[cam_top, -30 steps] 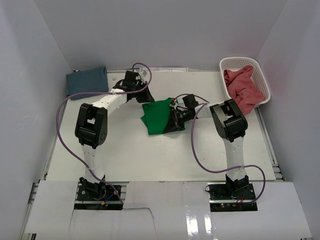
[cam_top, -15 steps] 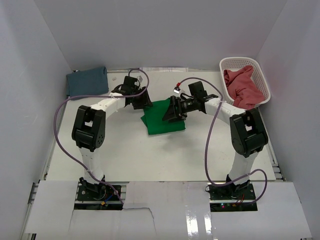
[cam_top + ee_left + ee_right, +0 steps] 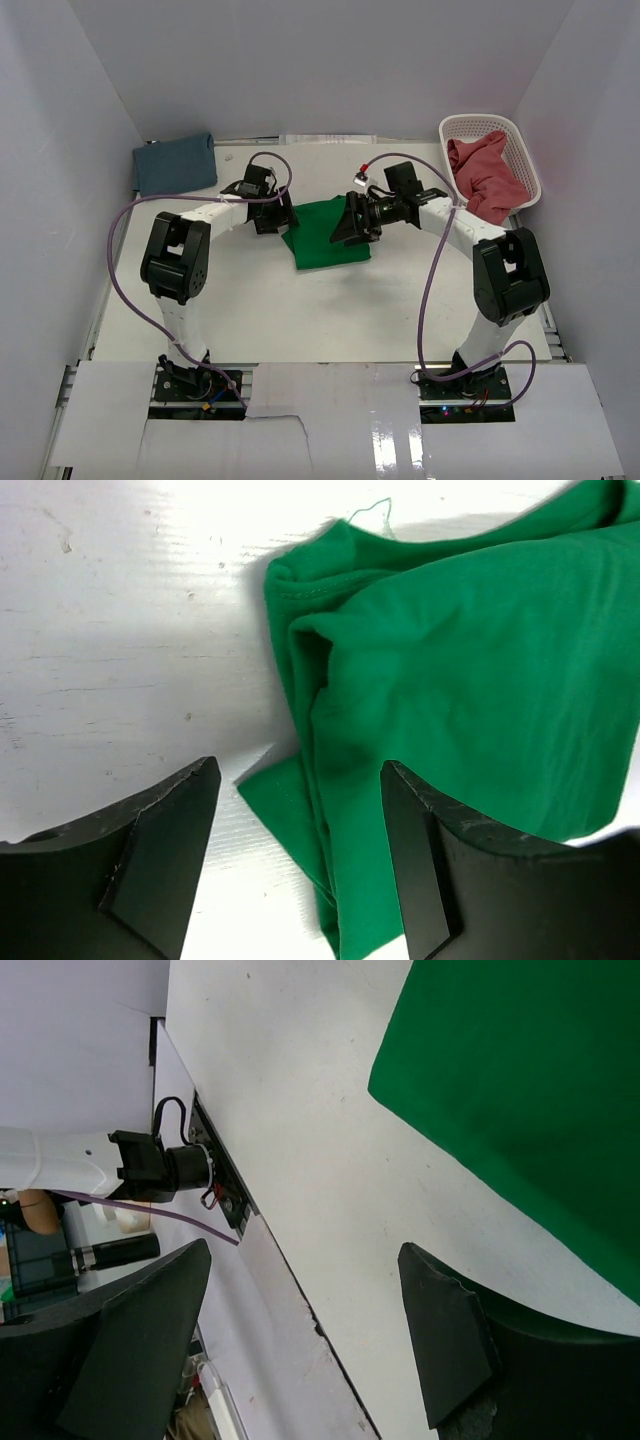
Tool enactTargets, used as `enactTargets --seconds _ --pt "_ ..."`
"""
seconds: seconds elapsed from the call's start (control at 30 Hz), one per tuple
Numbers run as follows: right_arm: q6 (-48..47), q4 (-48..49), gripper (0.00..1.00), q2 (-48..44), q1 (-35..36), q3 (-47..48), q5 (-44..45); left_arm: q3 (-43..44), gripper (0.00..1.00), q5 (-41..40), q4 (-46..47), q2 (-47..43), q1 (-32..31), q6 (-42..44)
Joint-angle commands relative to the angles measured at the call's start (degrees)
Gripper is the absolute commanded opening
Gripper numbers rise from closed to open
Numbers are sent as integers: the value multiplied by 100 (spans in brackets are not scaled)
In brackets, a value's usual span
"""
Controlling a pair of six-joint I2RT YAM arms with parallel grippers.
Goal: Fold and stack the t-shirts
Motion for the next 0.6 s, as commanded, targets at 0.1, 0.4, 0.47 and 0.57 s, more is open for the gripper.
enactTargets --seconds 0.1,0.4,0.47,0.57 --pt "-101 -127 82 -425 -104 -58 -42 -29 75 775 359 283 138 -109" --pt "-136 -179 82 -504 -298 -181 -121 -3 66 1199 413 627 139 -4" --pt "-136 -188 82 -513 -342 -190 -165 58 66 1278 360 715 139 31" --pt "-119 -206 82 -600 -420 -190 -209 85 63 1357 316 873 138 49"
